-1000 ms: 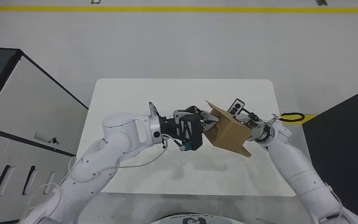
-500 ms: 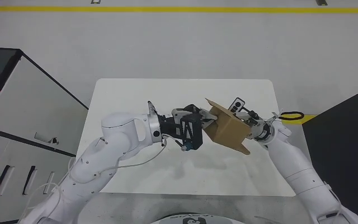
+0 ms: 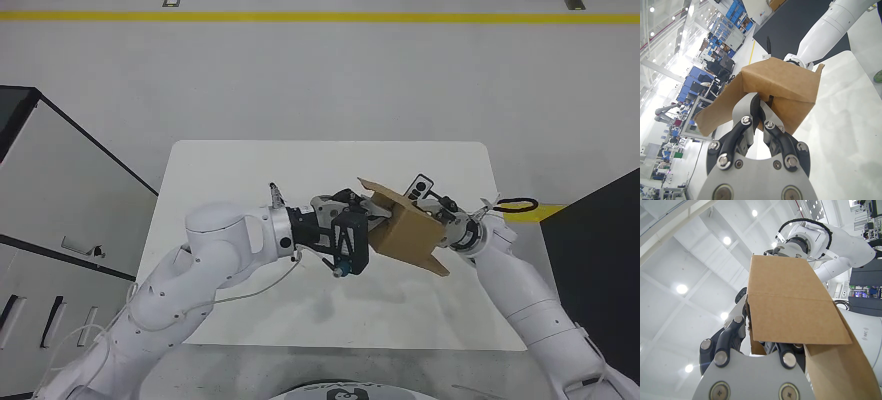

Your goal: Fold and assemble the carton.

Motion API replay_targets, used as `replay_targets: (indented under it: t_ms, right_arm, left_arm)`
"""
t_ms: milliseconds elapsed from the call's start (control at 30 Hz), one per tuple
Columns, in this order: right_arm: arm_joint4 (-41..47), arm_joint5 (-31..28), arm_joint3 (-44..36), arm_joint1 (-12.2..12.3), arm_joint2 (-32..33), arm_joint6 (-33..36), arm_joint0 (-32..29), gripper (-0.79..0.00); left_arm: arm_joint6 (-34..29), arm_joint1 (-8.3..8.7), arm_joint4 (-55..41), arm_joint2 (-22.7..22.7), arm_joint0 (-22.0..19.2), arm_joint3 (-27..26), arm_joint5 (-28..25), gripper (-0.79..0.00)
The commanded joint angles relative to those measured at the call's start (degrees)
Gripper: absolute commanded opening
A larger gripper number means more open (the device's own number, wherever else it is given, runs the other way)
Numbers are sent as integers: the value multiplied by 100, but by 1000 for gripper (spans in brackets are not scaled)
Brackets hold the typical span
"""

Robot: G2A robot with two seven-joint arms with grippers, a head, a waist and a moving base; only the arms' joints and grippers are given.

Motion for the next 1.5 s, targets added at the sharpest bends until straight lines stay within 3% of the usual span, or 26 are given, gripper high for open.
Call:
replay_targets:
  t_ms: [0, 1467]
  right_arm:
    - [-1, 0, 6, -4, 0, 0, 4, -785]
    - [-46, -26, -27, 42, 150, 26, -103, -785]
  left_arm:
    - [4, 0, -34, -27, 9, 19, 35, -785]
    - [-102, 17, -217, -226, 119, -51, 88, -785]
